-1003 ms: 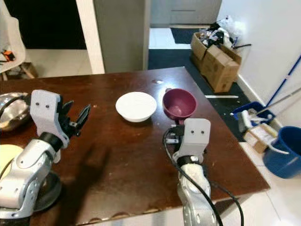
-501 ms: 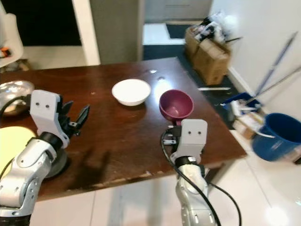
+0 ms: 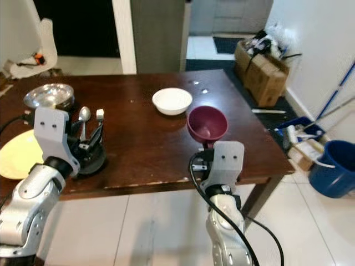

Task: Setting the table

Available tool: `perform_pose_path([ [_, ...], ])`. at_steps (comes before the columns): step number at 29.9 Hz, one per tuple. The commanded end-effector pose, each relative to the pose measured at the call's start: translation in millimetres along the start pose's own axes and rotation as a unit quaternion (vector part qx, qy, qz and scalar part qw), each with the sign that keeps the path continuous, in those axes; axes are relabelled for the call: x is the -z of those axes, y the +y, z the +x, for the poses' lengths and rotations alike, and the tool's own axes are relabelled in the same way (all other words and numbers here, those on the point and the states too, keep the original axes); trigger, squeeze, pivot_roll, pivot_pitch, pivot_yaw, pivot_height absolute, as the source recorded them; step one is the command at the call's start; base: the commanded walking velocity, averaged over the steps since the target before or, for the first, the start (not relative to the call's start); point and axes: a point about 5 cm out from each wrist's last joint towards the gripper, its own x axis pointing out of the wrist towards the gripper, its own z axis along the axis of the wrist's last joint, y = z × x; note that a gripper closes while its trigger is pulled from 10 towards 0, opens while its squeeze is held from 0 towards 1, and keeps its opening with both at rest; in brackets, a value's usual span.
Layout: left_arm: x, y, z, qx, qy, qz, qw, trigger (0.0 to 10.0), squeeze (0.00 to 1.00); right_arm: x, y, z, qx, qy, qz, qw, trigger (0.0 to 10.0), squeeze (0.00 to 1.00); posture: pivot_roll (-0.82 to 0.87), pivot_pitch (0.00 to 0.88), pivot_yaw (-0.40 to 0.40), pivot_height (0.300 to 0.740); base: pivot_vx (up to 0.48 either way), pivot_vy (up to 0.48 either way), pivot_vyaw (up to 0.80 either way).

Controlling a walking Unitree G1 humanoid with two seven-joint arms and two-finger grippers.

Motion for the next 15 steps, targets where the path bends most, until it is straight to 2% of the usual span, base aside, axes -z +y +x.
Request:
perform_pose_path([
  [1, 2.3, 4.2, -1.5, -0.008, 0.005, 0.004, 1.000, 10.0, 0.00, -1.4, 2.6, -0.4, -0.004, -0.004, 0.000, 1.000, 10.0, 0.00, -0.06, 0.002, 0.071, 0.740, 0.000, 0.000, 0.00],
  [5, 2.8, 3.7, -1.4, -0.008, 0.007, 0.003, 1.000, 10.0, 0.00, -1.1, 2.4, -0.6, -0.004, -0.002, 0.001, 1.000, 10.0, 0.00, -0.06, 0.004, 0.070, 0.740, 0.000, 0.000, 0.00],
  [7, 2.9, 3.5, -1.5, -0.008, 0.007, 0.002, 1.000, 10.0, 0.00, -0.8, 2.3, -0.6, -0.003, 0.000, 0.002, 1.000, 10.0, 0.00, -0.06, 0.004, 0.070, 0.740, 0.000, 0.000, -0.42],
  [15, 4.0, 1.4, -2.1, -0.004, 0.011, -0.006, 1.000, 10.0, 0.00, -0.1, 1.3, -0.9, -0.001, 0.004, 0.006, 1.000, 10.0, 0.00, -0.06, 0.008, 0.067, 0.740, 0.000, 0.000, -0.79],
])
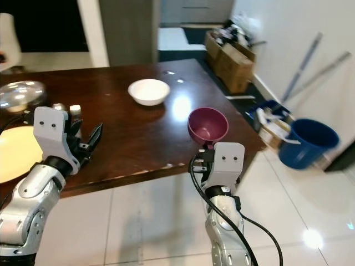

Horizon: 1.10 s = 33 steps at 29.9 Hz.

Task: Setting the table

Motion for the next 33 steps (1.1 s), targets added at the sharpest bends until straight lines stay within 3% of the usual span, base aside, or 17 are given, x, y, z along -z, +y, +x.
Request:
perform_pose_path([
  [1, 2.2, 1.2, -1.3, -0.002, 0.008, -0.002, 1.000, 10.0, 0.00, -0.7, -0.5, -0.9, 0.002, 0.000, 0.002, 1.000, 10.0, 0.00, -0.06, 0.008, 0.067, 0.740, 0.000, 0.000, -0.79],
  [33, 2.5, 0.7, 0.4, -0.005, 0.008, -0.006, 1.000, 10.0, 0.00, -3.8, 3.8, 0.9, -0.010, -0.007, 0.000, 1.000, 10.0, 0.00, -0.06, 0.007, 0.063, 0.740, 0.000, 0.000, -0.79],
])
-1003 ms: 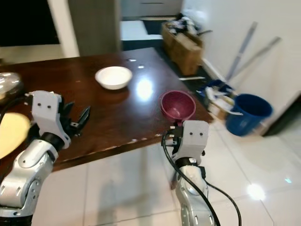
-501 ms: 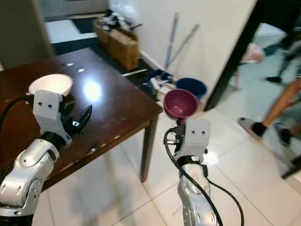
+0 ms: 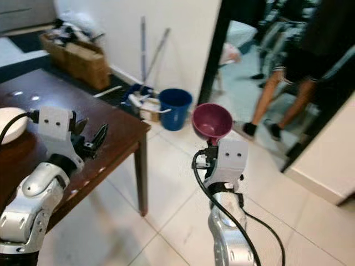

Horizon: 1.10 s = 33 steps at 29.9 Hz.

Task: Setting the table

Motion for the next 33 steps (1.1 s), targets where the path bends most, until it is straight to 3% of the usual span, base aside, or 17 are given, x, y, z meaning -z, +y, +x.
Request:
perform_pose_path([
  [1, 3.5, -0.2, -0.5, 0.000, 0.007, -0.004, 1.000, 10.0, 0.00, -0.5, -1.1, -0.5, 0.000, -0.002, -0.005, 1.000, 10.0, 0.00, -0.06, 0.007, 0.063, 0.740, 0.000, 0.000, -0.79],
  [33, 2.8, -0.5, 0.8, 0.002, 0.006, -0.004, 1.000, 10.0, 0.00, 0.9, -0.6, -0.6, 0.002, 0.001, -0.004, 1.000, 10.0, 0.00, -0.06, 0.000, 0.068, 0.740, 0.000, 0.000, -0.79],
])
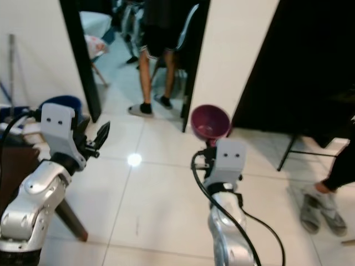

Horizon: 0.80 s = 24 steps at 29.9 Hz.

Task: Setting the table

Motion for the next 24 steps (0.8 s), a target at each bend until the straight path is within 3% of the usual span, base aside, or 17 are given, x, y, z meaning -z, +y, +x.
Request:
perform_pose_path([
  [1, 4.7, 0.1, -1.5, 0.000, 0.010, -0.004, 1.000, 10.0, 0.00, 0.9, 1.6, -1.4, -0.002, 0.002, -0.001, 1.000, 10.0, 0.00, -0.06, 0.002, 0.068, 0.740, 0.000, 0.000, -0.79],
  [24, 5.1, -1.0, -1.5, 0.000, 0.011, -0.006, 1.000, 10.0, 0.00, 1.9, 0.5, -2.1, 0.000, 0.005, -0.003, 1.000, 10.0, 0.00, -0.06, 0.008, 0.067, 0.740, 0.000, 0.000, -0.79],
])
